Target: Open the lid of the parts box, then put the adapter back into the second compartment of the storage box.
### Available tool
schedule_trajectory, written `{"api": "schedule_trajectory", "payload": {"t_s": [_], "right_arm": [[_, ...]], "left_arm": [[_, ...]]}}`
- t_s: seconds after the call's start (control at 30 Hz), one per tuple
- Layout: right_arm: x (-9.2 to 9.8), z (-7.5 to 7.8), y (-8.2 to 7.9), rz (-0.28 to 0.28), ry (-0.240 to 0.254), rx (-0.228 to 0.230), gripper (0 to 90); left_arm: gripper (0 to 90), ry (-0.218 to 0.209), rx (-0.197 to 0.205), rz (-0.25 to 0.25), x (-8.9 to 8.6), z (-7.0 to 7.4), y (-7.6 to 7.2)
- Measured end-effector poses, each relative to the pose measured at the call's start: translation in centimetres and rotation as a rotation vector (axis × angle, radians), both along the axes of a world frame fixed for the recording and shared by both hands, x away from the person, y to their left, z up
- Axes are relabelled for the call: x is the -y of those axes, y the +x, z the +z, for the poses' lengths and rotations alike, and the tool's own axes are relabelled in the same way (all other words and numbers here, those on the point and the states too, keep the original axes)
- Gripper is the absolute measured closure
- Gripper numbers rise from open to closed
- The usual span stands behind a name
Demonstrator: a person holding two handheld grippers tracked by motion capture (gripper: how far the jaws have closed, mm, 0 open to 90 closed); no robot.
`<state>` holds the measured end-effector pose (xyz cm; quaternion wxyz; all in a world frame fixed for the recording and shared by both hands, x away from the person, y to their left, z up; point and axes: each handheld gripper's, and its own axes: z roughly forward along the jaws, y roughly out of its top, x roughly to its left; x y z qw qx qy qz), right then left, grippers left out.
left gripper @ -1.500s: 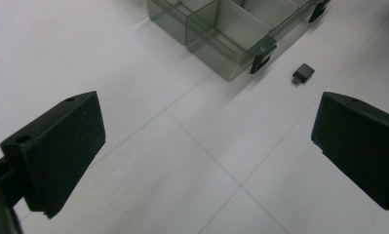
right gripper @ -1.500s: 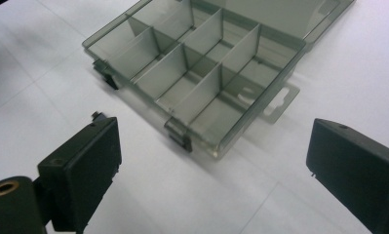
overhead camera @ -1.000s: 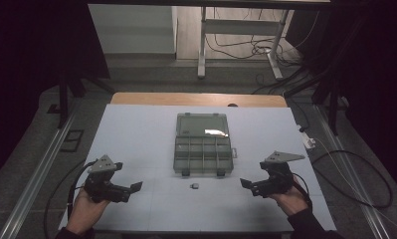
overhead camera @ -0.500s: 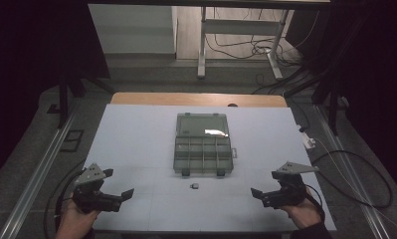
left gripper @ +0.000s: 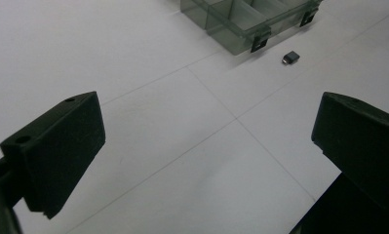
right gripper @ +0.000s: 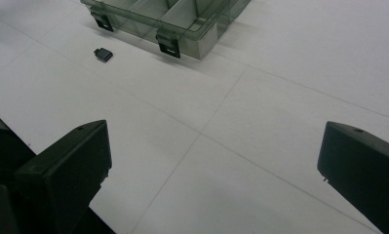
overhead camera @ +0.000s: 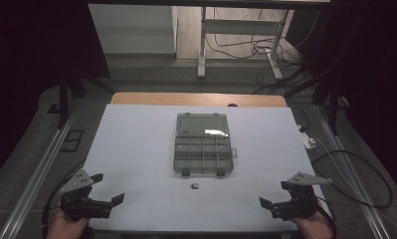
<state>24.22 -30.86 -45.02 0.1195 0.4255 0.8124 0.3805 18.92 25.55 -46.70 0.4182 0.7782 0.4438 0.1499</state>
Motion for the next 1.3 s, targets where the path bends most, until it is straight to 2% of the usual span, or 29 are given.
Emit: {"api": "schedule_trajectory", "payload": {"t_s": [0.2, 0.5, 0.6, 0.93, 1.3], "right_arm": [[0.0, -0.1, -0.1, -0.015, -0.026, -0.024, 0.0], [-0.2, -0.1, 0.0, -0.017, -0.036, -0.021, 0.0], [-0.2, 0.0, -0.1, -0.018, -0.03, -0.008, 0.0], [-1.0, -0.2, 0.5, 0.031, -0.04, -0.003, 0.0], [-2.8, -0.5, 2.3, 0.106, -0.023, -0.011, 0.0]], "left_arm": [[0.0, 0.04, -0.019, -0.013, 0.5, 0.0, 0.2], [0.0, 0.033, -0.029, -0.014, 0.4, -0.1, 0.4], [0.0, 0.033, -0.035, -0.014, 0.4, -0.1, 0.4], [0.0, 0.04, -0.042, -0.017, 0.5, -0.2, 0.6], [0.0, 0.036, -0.048, -0.014, 0.5, -0.2, 0.6]]}}
